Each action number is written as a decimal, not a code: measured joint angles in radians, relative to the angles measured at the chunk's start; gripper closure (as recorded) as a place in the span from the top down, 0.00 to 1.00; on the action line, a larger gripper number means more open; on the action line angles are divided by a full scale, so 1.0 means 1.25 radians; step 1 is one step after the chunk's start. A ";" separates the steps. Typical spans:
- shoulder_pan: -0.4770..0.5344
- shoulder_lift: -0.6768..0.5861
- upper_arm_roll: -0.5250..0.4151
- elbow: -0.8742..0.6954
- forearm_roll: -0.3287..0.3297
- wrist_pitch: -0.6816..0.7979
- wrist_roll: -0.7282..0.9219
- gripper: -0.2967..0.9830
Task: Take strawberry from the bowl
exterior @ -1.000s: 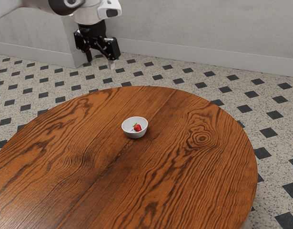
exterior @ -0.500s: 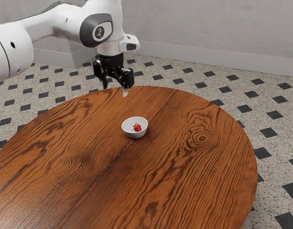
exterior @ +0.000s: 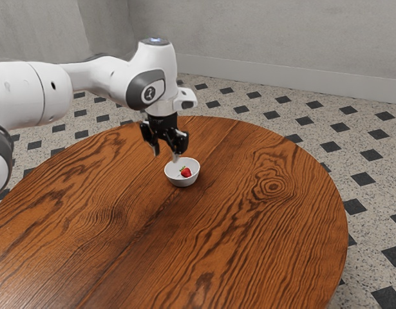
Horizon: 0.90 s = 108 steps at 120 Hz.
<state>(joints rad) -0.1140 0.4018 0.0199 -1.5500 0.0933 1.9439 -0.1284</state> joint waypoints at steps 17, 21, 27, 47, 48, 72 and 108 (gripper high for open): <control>0.009 0.041 0.001 0.006 -0.011 0.052 -0.005 0.49; 0.015 0.055 0.001 0.008 -0.015 0.065 -0.006 0.48; 0.020 0.075 0.001 0.015 -0.020 0.083 -0.008 0.48; 0.030 0.163 0.001 0.094 -0.032 0.120 -0.012 0.50; 0.032 0.168 0.001 0.098 -0.033 0.122 -0.012 0.50; 0.055 0.280 0.000 0.205 -0.042 0.152 -0.014 0.52; 0.070 0.389 -0.002 0.307 -0.051 0.171 -0.016 0.52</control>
<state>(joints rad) -0.0266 0.8886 0.0176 -1.1663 0.0292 2.1577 -0.1484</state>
